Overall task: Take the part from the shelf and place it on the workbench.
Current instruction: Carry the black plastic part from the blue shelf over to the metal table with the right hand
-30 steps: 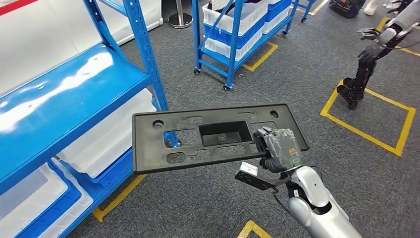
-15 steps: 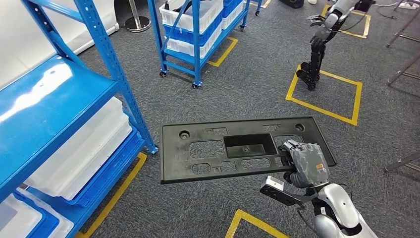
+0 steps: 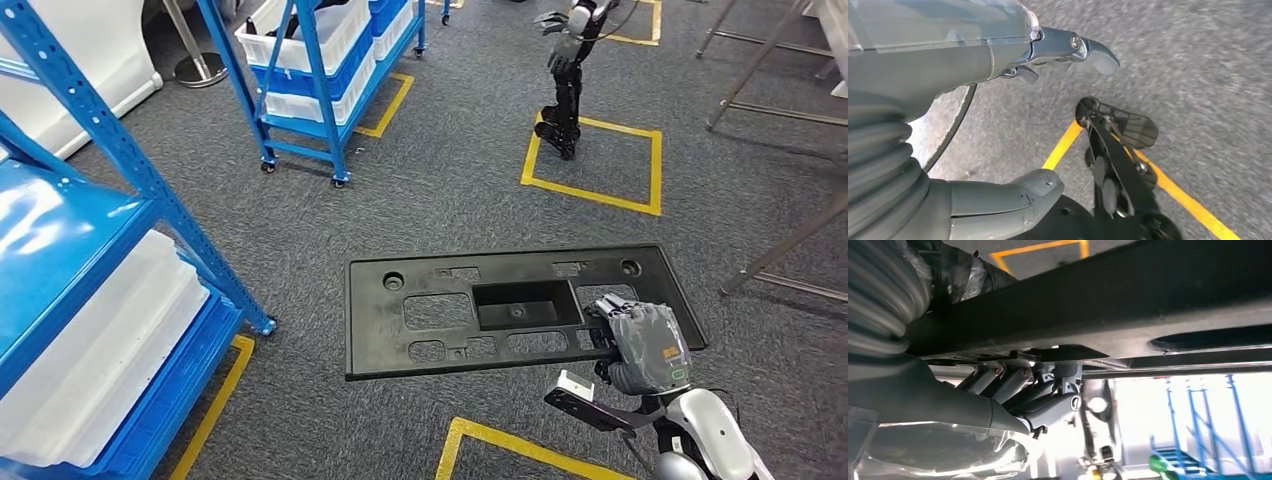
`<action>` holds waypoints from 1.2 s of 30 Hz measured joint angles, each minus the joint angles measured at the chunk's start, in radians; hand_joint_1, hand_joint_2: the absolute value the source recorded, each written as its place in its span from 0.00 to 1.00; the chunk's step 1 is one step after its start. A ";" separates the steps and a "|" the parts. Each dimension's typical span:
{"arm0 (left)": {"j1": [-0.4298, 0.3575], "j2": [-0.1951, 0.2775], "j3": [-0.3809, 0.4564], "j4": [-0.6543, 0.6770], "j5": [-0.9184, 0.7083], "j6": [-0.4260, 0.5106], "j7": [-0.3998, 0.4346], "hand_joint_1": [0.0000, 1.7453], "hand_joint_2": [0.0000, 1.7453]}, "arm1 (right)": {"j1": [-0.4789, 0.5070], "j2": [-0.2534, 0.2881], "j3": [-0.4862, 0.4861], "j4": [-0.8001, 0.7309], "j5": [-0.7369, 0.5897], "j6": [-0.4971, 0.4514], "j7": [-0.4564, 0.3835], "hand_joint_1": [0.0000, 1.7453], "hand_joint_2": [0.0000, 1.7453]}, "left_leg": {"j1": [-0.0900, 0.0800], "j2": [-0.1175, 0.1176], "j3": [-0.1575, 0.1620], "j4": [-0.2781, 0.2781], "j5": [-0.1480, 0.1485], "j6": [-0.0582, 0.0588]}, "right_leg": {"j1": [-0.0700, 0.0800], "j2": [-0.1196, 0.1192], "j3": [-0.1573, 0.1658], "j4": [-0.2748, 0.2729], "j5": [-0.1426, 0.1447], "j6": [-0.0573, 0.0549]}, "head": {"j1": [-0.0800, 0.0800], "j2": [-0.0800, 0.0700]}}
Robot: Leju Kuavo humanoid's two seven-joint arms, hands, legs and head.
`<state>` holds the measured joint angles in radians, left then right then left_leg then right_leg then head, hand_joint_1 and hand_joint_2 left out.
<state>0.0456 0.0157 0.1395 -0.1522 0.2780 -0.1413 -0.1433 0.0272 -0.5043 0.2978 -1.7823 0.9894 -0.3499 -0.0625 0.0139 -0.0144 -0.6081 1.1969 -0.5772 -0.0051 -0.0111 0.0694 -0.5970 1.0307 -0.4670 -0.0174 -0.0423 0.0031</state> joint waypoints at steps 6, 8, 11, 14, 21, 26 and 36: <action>0.004 -0.003 0.001 0.001 0.013 -0.009 -0.020 0.00 1.00 | 0.012 -0.027 -0.048 -0.015 -0.015 0.016 -0.005 1.00 1.00 | 0.000 -0.053 0.067 -0.173 0.066 0.023 | -0.010 0.064 -0.028 0.015 0.007 0.035 | 0.000 0.000; 0.005 -0.006 0.002 0.001 0.014 -0.008 -0.021 0.00 1.00 | 0.010 -0.035 -0.058 -0.019 -0.020 0.025 -0.011 1.00 1.00 | 0.001 -0.023 0.071 -0.186 0.075 0.037 | -0.007 0.017 -0.047 0.050 -0.016 0.043 | 0.001 0.000; 0.011 -0.008 0.002 0.004 0.016 -0.009 -0.021 0.00 1.00 | 0.000 -0.040 -0.064 -0.020 -0.023 0.037 -0.014 1.00 1.00 | -0.004 0.022 0.072 -0.192 0.077 0.046 | -0.006 -0.057 -0.124 0.218 -0.103 0.051 | 0.001 0.000; 0.010 -0.011 0.002 0.010 0.020 -0.011 -0.021 0.00 1.00 | -0.003 -0.043 -0.064 -0.020 -0.026 0.047 -0.015 1.00 1.00 | -0.007 0.062 0.073 -0.191 0.073 0.046 | -0.010 -0.068 -0.131 0.248 -0.092 0.054 | 0.001 0.000; -0.005 -0.014 0.002 0.019 0.027 -0.030 -0.028 0.00 1.00 | -0.042 -0.049 -0.061 -0.019 -0.036 0.055 -0.018 1.00 1.00 | -0.012 0.127 0.090 -0.192 0.056 0.018 | 0.010 -0.111 0.003 -0.003 -0.007 0.022 | 0.000 0.000; -0.008 -0.013 0.001 0.023 0.030 -0.052 -0.040 0.00 1.00 | -0.079 -0.049 -0.050 -0.013 -0.040 0.057 -0.024 1.00 1.00 | -0.005 0.027 0.000 0.015 -0.057 0.005 | 0.004 -0.062 0.013 -0.020 0.002 -0.004 | 0.000 0.000; -0.011 -0.012 0.001 0.029 0.047 -0.030 -0.014 0.00 1.00 | -0.101 -0.043 -0.029 -0.002 -0.041 0.051 -0.027 1.00 1.00 | -0.002 -0.058 0.048 -0.164 0.076 0.024 | -0.004 0.058 -0.011 0.010 -0.006 0.029 | 0.000 0.000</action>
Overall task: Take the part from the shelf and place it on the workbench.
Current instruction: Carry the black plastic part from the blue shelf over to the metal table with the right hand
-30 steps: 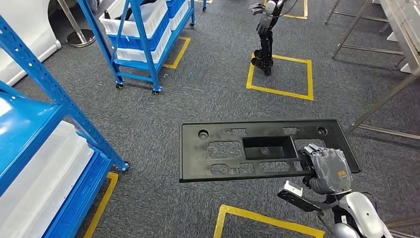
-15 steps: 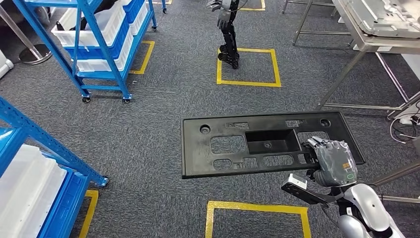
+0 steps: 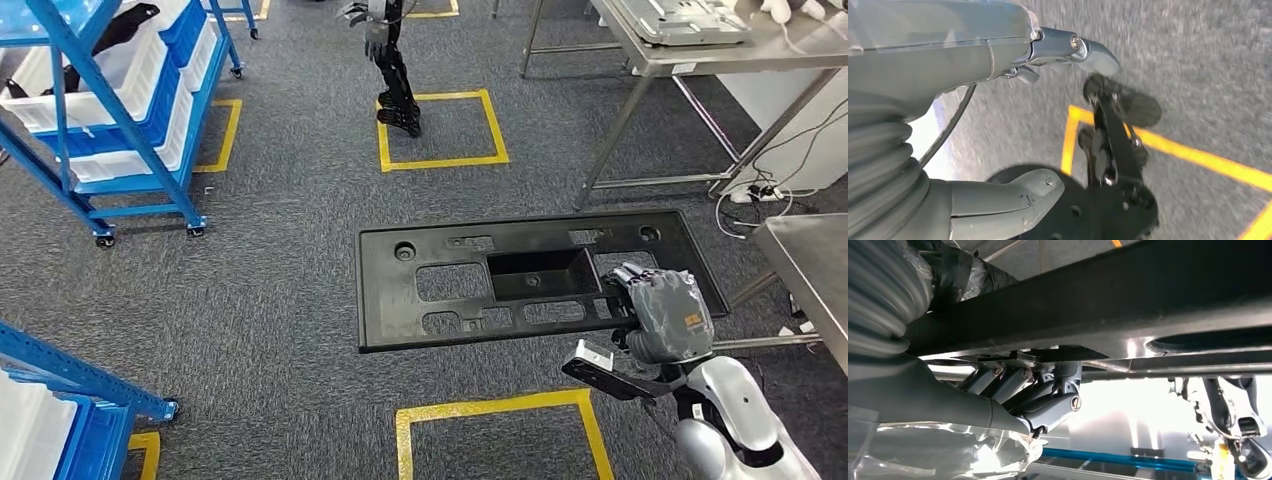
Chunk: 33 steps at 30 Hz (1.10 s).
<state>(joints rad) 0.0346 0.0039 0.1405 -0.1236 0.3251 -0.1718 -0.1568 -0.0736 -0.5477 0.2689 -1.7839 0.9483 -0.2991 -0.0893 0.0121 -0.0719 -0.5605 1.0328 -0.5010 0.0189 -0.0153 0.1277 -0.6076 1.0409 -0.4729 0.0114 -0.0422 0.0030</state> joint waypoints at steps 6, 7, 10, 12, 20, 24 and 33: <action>0.006 0.000 0.000 0.000 0.016 0.005 0.035 0.00 1.00 | -0.004 -0.003 0.001 0.002 -0.005 -0.005 0.000 1.00 1.00 | -0.004 0.083 0.013 -0.028 0.010 0.028 | -0.002 -0.117 -0.112 0.218 -0.106 0.025 | 0.003 0.000; 0.006 0.000 0.000 0.000 0.018 0.006 0.048 0.00 1.00 | 0.000 -0.003 0.001 0.002 -0.006 -0.006 0.000 1.00 1.00 | -0.005 0.096 0.014 -0.028 0.008 0.028 | -0.004 -0.121 -0.129 0.249 -0.110 0.027 | 0.003 0.000; 0.005 0.000 -0.001 0.000 0.019 0.008 0.080 0.00 1.00 | 0.012 -0.003 0.000 0.004 -0.006 -0.010 0.000 1.00 1.00 | -0.006 0.133 0.023 -0.028 -0.001 0.024 | -0.005 -0.142 -0.068 0.130 -0.030 0.025 | 0.003 0.000; 0.007 0.000 -0.002 0.000 0.017 0.004 0.089 0.00 1.00 | 0.015 -0.003 -0.001 0.003 -0.006 -0.014 0.000 1.00 1.00 | -0.010 0.154 0.032 -0.027 -0.009 0.017 | 0.006 -0.177 -0.006 0.014 0.009 0.015 | 0.003 0.000; 0.005 0.001 -0.009 0.000 0.010 -0.028 0.081 0.00 1.00 | 0.024 -0.008 -0.008 -0.002 -0.008 -0.022 -0.001 1.00 1.00 | -0.003 0.101 0.002 0.078 -0.089 -0.016 | 0.008 -0.129 0.019 -0.034 0.015 -0.026 | 0.002 0.000; 0.009 0.001 -0.017 0.000 0.006 -0.034 0.081 0.00 1.00 | 0.025 -0.007 -0.008 -0.002 -0.010 -0.022 -0.005 1.00 1.00 | -0.002 0.075 -0.103 0.264 -0.139 -0.019 | 0.011 -0.083 0.018 -0.025 0.010 -0.033 | 0.002 0.000; 0.009 0.004 -0.026 0.000 0.005 -0.035 0.081 0.00 1.00 | 0.029 -0.008 -0.009 -0.002 -0.010 -0.023 -0.006 1.00 1.00 | 0.000 0.028 0.008 -0.006 -0.002 0.014 | 0.002 -0.006 -0.007 0.009 -0.003 0.010 | 0.003 0.000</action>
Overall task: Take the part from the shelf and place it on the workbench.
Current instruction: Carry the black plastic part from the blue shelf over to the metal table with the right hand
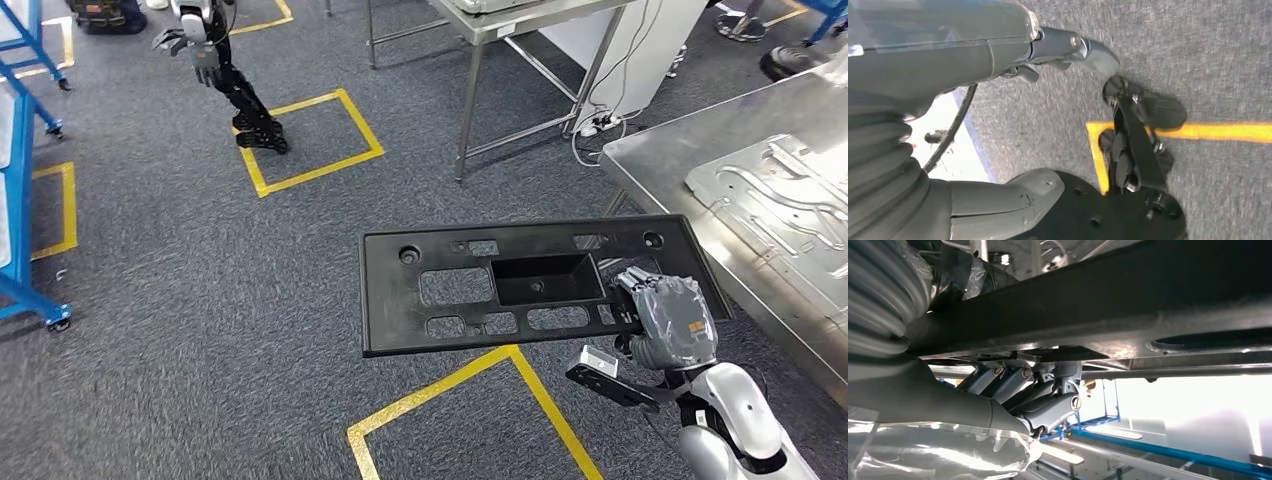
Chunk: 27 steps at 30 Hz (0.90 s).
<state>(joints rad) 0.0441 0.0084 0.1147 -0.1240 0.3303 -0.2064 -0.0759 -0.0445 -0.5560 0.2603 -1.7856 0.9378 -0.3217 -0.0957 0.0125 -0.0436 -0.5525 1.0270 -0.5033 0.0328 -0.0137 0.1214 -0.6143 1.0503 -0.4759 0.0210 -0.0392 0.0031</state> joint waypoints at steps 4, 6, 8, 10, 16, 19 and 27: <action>0.005 0.000 -0.001 0.000 -0.001 -0.001 -0.001 0.00 1.00 | -0.004 -0.001 -0.001 0.000 0.000 0.000 0.000 1.00 1.00 | 0.000 0.055 0.007 -0.014 0.004 0.016 | 0.001 -0.106 -0.091 0.184 -0.095 0.016 | 0.003 0.000; 0.005 0.000 -0.001 0.000 -0.002 -0.003 -0.005 0.00 1.00 | -0.002 -0.001 -0.001 0.001 0.000 0.000 0.000 1.00 1.00 | -0.002 0.081 0.008 -0.014 0.000 0.016 | -0.005 -0.117 -0.128 0.252 -0.105 0.022 | 0.003 0.000; 0.004 0.000 -0.002 0.000 -0.003 -0.006 -0.010 0.00 1.00 | -0.001 -0.001 -0.001 0.001 0.000 0.000 -0.001 1.00 1.00 | -0.002 0.106 0.016 -0.013 -0.007 0.012 | -0.008 -0.131 -0.086 0.170 -0.046 0.022 | 0.003 0.000; 0.002 0.000 -0.003 0.000 -0.004 -0.007 -0.012 0.00 1.00 | -0.003 0.000 -0.001 0.001 0.000 0.000 -0.001 1.00 1.00 | -0.004 0.127 0.026 -0.014 -0.016 0.005 | 0.000 -0.178 -0.015 0.035 0.006 0.014 | 0.003 0.000; -0.006 0.001 -0.006 0.000 -0.004 -0.006 -0.008 0.00 1.00 | -0.001 0.000 -0.003 0.000 0.000 -0.002 -0.003 1.00 1.00 | -0.006 0.129 0.038 0.005 -0.049 -0.024 | 0.006 -0.156 0.016 -0.032 0.018 -0.021 | 0.003 0.000; -0.003 0.001 -0.010 0.000 -0.005 0.000 -0.007 0.00 1.00 | -0.003 0.002 -0.003 0.000 0.002 -0.002 -0.003 1.00 1.00 | -0.002 0.056 -0.045 0.177 -0.132 -0.030 | 0.003 -0.123 0.021 -0.036 0.018 -0.034 | 0.002 0.000; 0.002 0.004 -0.021 0.000 -0.006 0.005 -0.003 0.00 1.00 | -0.005 0.009 -0.003 0.000 0.012 -0.002 -0.005 1.00 1.00 | 0.001 -0.028 -0.016 0.023 -0.005 -0.015 | 0.002 -0.015 0.010 -0.004 0.002 -0.017 | 0.003 0.000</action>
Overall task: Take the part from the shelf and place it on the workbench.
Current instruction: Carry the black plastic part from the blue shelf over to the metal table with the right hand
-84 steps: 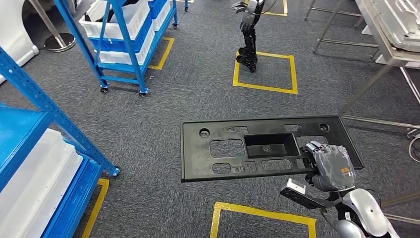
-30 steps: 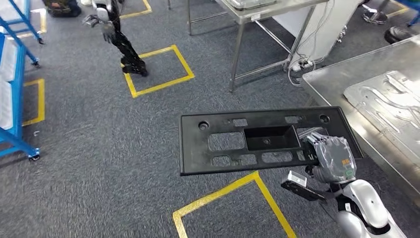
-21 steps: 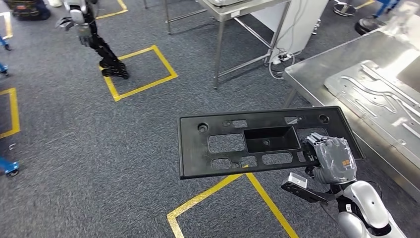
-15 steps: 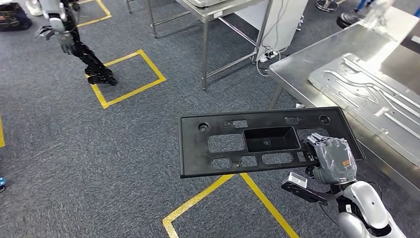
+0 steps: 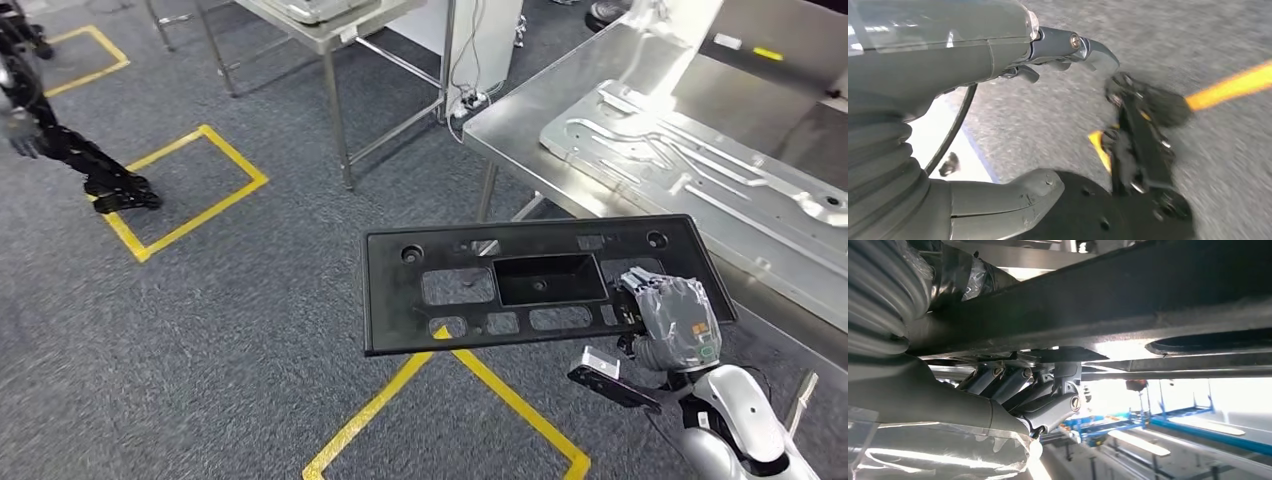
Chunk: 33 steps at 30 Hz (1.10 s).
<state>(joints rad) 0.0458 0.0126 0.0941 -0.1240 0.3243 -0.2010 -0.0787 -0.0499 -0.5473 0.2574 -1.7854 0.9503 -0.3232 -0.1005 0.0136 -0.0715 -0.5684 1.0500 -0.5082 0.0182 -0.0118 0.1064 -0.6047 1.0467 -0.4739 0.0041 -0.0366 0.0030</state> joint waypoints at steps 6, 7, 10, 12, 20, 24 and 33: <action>-0.004 0.000 -0.006 0.000 0.000 0.001 0.002 0.00 1.00 | -0.003 0.000 0.000 0.000 0.018 -0.003 -0.001 1.00 1.00 | 0.004 0.049 0.015 -0.029 0.011 0.030 | -0.001 -0.065 -0.050 0.096 -0.054 0.033 | 0.005 0.000; -0.003 0.000 -0.007 0.000 0.000 0.001 0.003 0.00 1.00 | -0.004 0.001 0.000 0.001 0.021 -0.006 -0.001 1.00 1.00 | 0.003 0.056 0.016 -0.030 0.010 0.032 | -0.002 -0.088 -0.080 0.159 -0.086 0.036 | 0.006 0.000; -0.002 0.000 -0.008 0.000 -0.001 0.000 0.003 0.00 1.00 | -0.002 0.007 0.000 0.001 0.029 -0.020 -0.003 1.00 1.00 | 0.002 0.074 0.017 -0.029 0.007 0.031 | -0.009 -0.103 -0.128 0.254 -0.105 0.043 | 0.006 0.000; -0.003 0.000 -0.009 0.000 -0.001 -0.002 0.000 0.00 1.00 | -0.002 0.010 -0.001 0.001 0.033 -0.029 -0.005 1.00 1.00 | 0.002 0.081 0.025 -0.029 0.002 0.027 | -0.011 -0.106 -0.073 0.146 -0.036 0.041 | 0.006 0.000; -0.005 0.000 -0.021 0.000 0.000 -0.003 -0.010 0.00 1.00 | -0.004 0.019 -0.008 0.000 0.059 -0.053 0.000 1.00 1.00 | -0.003 0.088 0.036 -0.032 -0.010 0.017 | 0.002 -0.109 0.011 -0.021 0.006 0.023 | 0.005 0.000; -0.005 -0.001 -0.024 0.000 0.001 -0.002 -0.010 0.00 1.00 | -0.004 0.025 -0.010 0.000 0.068 -0.056 0.002 1.00 1.00 | -0.002 0.087 0.040 -0.041 -0.007 0.010 | 0.003 -0.110 0.012 -0.021 0.004 0.017 | 0.005 0.000; -0.005 -0.001 -0.025 0.000 0.008 0.002 -0.006 0.00 1.00 | -0.004 0.034 -0.016 0.000 0.072 -0.056 0.003 1.00 1.00 | -0.002 0.087 0.042 -0.045 -0.005 0.004 | 0.006 -0.110 0.012 -0.019 0.003 0.015 | 0.005 0.000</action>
<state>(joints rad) 0.0406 0.0118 0.0694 -0.1240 0.3324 -0.1988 -0.0849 -0.0535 -0.5137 0.2413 -1.7853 1.0223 -0.3796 -0.0975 0.0112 0.0158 -0.5266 1.0046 -0.5129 0.0221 -0.0060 -0.0033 -0.5928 1.0275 -0.4707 0.0190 -0.0313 0.0029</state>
